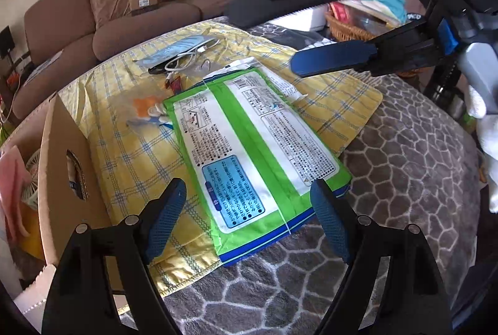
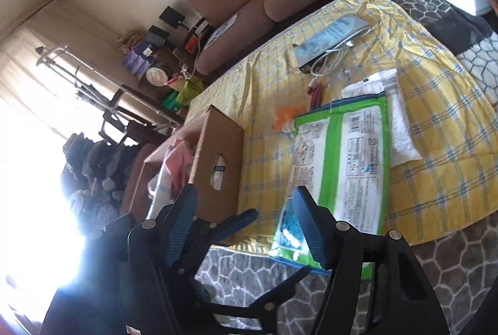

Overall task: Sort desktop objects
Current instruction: 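Lift the green package with both grippers and turn it over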

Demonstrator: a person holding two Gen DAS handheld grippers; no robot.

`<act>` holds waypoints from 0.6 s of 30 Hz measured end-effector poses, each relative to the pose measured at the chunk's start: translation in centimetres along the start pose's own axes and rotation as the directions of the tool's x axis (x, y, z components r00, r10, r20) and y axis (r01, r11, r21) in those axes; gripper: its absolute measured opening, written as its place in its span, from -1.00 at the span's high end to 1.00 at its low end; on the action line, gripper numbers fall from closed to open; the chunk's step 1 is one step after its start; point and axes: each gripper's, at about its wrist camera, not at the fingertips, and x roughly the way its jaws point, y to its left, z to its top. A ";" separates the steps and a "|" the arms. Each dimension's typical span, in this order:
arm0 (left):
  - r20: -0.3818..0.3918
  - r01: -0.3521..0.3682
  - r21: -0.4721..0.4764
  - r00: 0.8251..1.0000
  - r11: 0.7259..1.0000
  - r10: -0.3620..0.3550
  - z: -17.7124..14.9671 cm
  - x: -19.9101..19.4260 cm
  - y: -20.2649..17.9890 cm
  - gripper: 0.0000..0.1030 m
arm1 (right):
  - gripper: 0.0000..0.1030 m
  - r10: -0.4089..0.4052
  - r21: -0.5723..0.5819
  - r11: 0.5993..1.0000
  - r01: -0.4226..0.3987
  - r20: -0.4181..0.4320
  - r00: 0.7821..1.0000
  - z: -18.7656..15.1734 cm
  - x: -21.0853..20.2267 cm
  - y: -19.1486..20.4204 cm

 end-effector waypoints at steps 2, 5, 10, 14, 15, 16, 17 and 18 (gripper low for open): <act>-0.009 0.019 0.008 1.000 1.000 -0.019 -0.6 0.2 0.0 -0.57 | -0.30 -0.068 0.054 0.996 0.068 -0.008 0.998 -0.1 0.3 -2.7; -0.020 0.054 0.034 0.998 0.998 -0.054 -1.1 0.8 -0.4 -0.57 | -0.30 -0.086 0.162 0.982 0.093 -0.045 0.995 -1.2 1.5 -7.2; -0.039 0.090 0.089 0.995 0.992 -0.087 -1.9 1.9 -1.5 -0.58 | -0.30 0.107 0.327 0.941 -0.082 -0.059 0.993 -3.3 3.8 -10.5; -0.022 0.049 0.129 0.999 0.990 -0.047 -2.4 2.2 -2.1 -0.72 | -0.49 0.197 0.319 0.933 -0.166 -0.068 0.978 -2.6 4.0 -8.6; -0.013 0.037 0.130 0.999 0.991 -0.036 -2.4 2.1 -2.1 -0.77 | -0.49 0.230 0.314 0.928 -0.201 -0.060 0.971 -2.3 3.9 -8.0; -0.004 0.022 0.131 1.000 0.991 -0.022 -2.4 2.0 -2.1 -0.79 | -0.49 0.267 0.314 0.919 -0.240 -0.044 0.963 -1.9 3.6 -7.4; 0.004 0.009 0.131 1.000 0.991 -0.009 -2.3 2.0 -2.1 -0.83 | -0.49 0.299 0.311 0.910 -0.275 -0.032 0.954 -1.6 3.3 -6.6; 0.016 -0.009 0.128 1.000 0.992 0.007 -2.2 1.8 -2.1 -0.83 | -0.49 0.322 0.300 0.905 -0.301 -0.023 0.946 -1.1 3.1 -5.8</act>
